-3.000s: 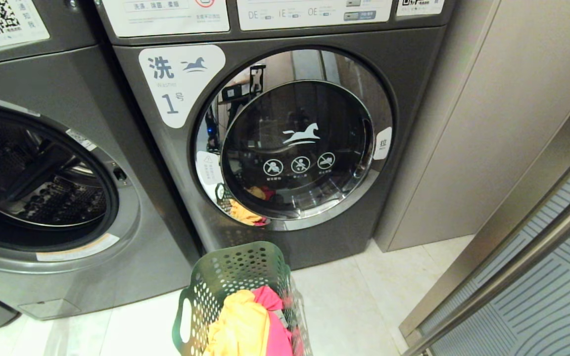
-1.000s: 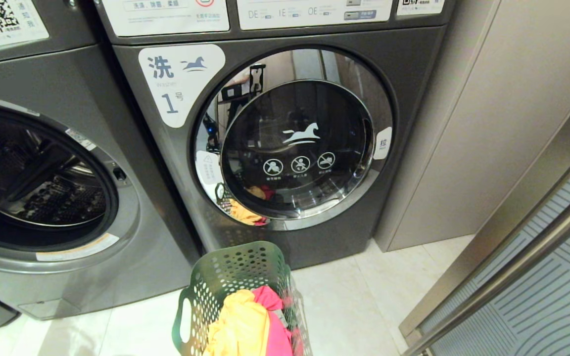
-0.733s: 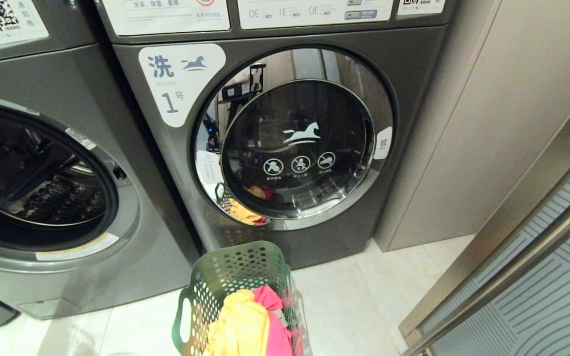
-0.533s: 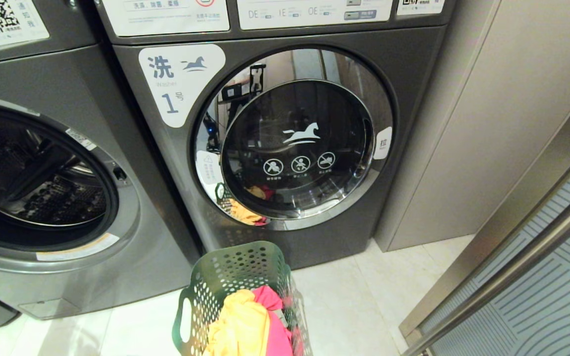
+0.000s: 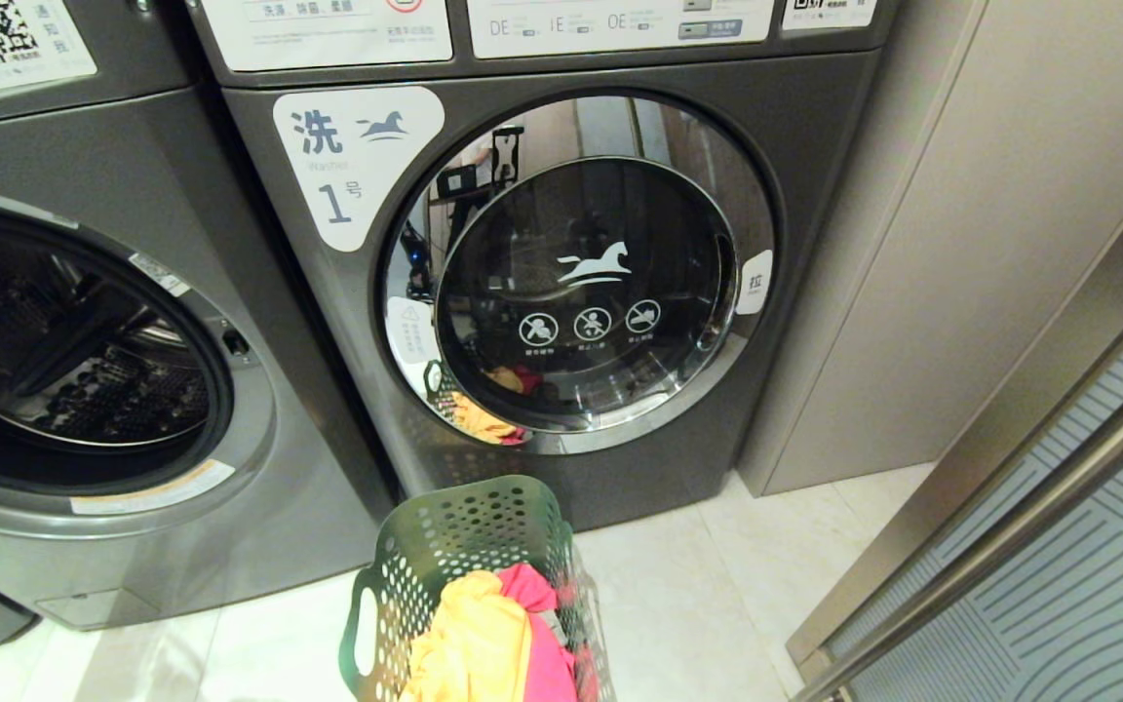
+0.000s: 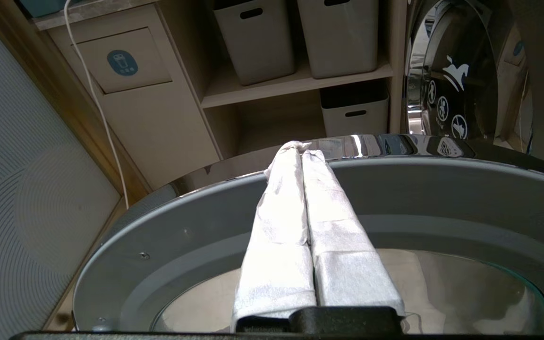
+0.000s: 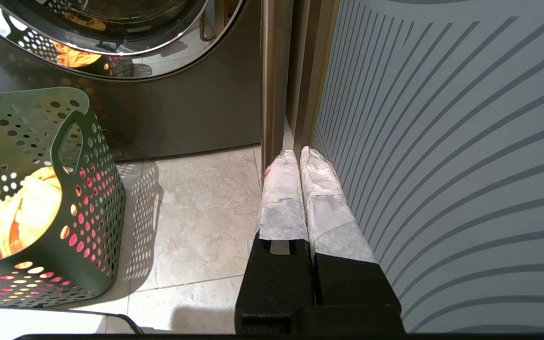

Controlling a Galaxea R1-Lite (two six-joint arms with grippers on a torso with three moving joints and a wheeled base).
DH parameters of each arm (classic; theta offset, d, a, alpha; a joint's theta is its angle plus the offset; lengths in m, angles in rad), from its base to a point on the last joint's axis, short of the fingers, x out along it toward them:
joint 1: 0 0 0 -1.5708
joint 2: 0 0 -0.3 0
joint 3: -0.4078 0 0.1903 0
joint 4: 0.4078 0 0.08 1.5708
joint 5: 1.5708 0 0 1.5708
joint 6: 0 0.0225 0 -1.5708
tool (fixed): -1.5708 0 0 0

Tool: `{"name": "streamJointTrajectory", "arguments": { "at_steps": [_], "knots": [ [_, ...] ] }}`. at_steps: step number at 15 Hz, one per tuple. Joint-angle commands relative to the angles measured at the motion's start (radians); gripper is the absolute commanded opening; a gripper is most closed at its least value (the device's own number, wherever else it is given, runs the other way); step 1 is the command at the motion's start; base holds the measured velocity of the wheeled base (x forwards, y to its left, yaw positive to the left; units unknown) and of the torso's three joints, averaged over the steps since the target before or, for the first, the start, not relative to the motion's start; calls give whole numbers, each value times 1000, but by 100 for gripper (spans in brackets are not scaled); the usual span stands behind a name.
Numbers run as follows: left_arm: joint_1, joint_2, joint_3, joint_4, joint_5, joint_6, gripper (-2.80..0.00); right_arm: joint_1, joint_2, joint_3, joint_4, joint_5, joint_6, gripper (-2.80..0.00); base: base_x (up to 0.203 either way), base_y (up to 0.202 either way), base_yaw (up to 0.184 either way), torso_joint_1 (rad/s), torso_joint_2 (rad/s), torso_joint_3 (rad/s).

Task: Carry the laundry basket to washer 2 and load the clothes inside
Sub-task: Place the clothes into the washing machine

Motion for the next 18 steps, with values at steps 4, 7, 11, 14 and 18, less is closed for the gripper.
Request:
{"name": "streamJointTrajectory", "arguments": {
  "at_steps": [4, 7, 11, 14, 18],
  "knots": [
    [12, -41, -1, 107, 2, -13, -280, 0, 0, 0, 0, 0, -2, -280, 0, 0, 0, 0, 0, 0],
    [54, -15, 0, 148, -13, -73, -280, 0, 0, 0, 0, 0, -1, -280, 0, 0, 0, 0, 0, 0],
    [64, 20, 0, 243, -75, -138, -280, 0, 0, 0, 0, 0, -1, -280, 0, 0, 0, 0, 0, 0],
    [54, 20, 1, 298, -105, -172, -280, 0, 0, 0, 0, 0, 4, -280, 0, 0, 0, 0, 0, 0],
    [10, 3, 2, 333, -93, -188, -280, 0, 0, 0, 0, 0, 3, -280, 0, 0, 0, 0, 0, 0]
  ]
}}
